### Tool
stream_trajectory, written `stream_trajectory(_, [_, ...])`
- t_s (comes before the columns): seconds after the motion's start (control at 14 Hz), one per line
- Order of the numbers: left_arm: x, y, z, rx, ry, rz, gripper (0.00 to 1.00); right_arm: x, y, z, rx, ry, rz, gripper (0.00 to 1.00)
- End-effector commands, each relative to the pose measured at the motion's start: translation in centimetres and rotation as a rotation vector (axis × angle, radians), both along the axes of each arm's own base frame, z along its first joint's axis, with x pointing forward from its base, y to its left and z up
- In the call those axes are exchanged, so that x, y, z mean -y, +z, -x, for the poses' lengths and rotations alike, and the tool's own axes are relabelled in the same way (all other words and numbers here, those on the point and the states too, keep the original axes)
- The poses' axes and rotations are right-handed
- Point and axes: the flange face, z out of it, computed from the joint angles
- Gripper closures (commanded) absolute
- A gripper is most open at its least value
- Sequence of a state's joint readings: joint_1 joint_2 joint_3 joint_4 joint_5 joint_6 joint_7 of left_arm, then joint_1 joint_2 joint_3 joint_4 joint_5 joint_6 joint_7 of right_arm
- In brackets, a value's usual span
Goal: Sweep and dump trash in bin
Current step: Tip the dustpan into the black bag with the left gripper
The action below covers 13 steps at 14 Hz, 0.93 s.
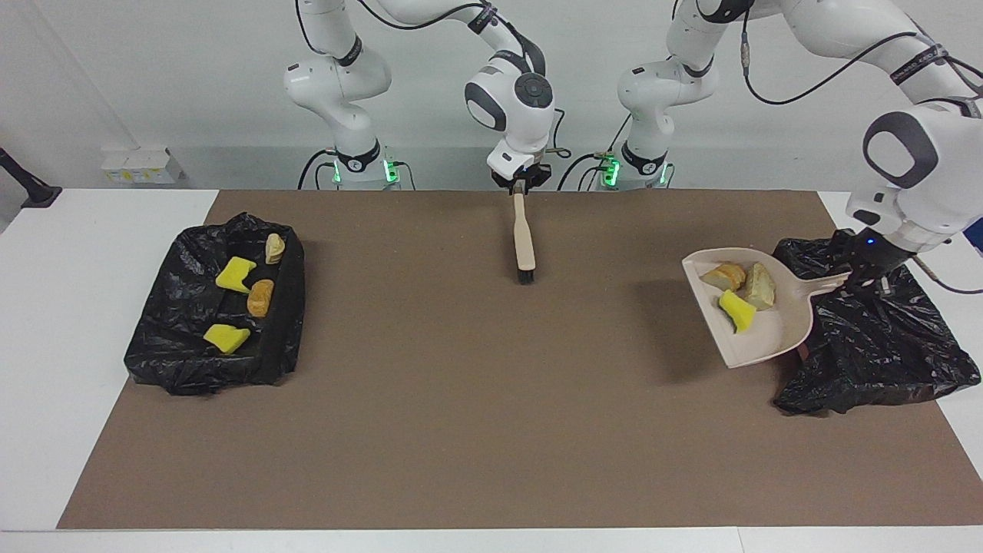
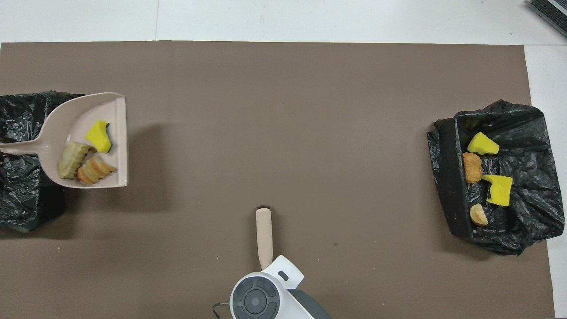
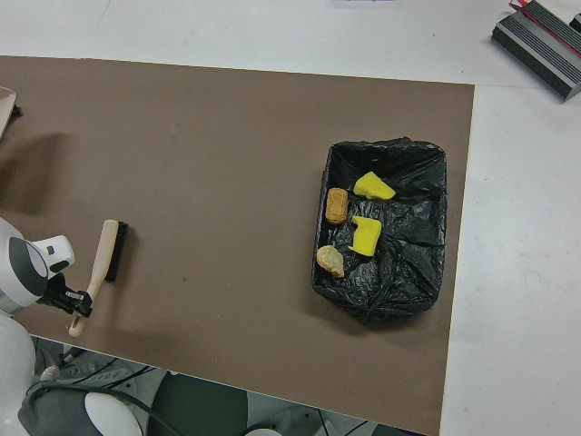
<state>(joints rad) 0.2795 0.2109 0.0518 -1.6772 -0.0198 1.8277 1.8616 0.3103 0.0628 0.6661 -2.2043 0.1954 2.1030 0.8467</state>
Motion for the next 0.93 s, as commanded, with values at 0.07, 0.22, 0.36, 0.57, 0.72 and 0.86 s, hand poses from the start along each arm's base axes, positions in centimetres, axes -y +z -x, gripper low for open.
stream_trajectory(0.07, [-8.0, 2.9, 2.2, 0.03, -0.035, 0.0, 1.0, -0.1, 2.6, -2.2, 0.04, -0.031, -0.069, 0.19])
stream_trajectory(0.22, [-11.1, 4.1, 2.4, 0.038, -0.026, -0.055, 1.0, 1.4, 4.3, -5.0, 0.068, -0.089, -0.086, 0.13])
stream_trajectory(0.36, [-11.7, 5.5, 1.9, 0.052, -0.049, -0.156, 1.0, 3.1, 6.4, -8.1, 0.107, -0.141, -0.11, 0.05])
stream_trajectory(0.57, [-12.5, 6.3, 1.5, 0.089, -0.071, -0.27, 1.0, 3.6, 8.6, -9.5, 0.152, -0.156, -0.128, 0.0])
stream_trajectory(0.72, [-12.8, 6.4, 1.0, 0.092, -0.121, -0.397, 1.0, 5.5, 9.7, -10.9, 0.167, -0.191, -0.119, 0.0])
stream_trajectory(0.86, [-13.4, 6.8, 0.7, 0.119, -0.152, -0.482, 1.0, 5.7, 10.6, -11.3, 0.177, -0.197, -0.125, 0.0])
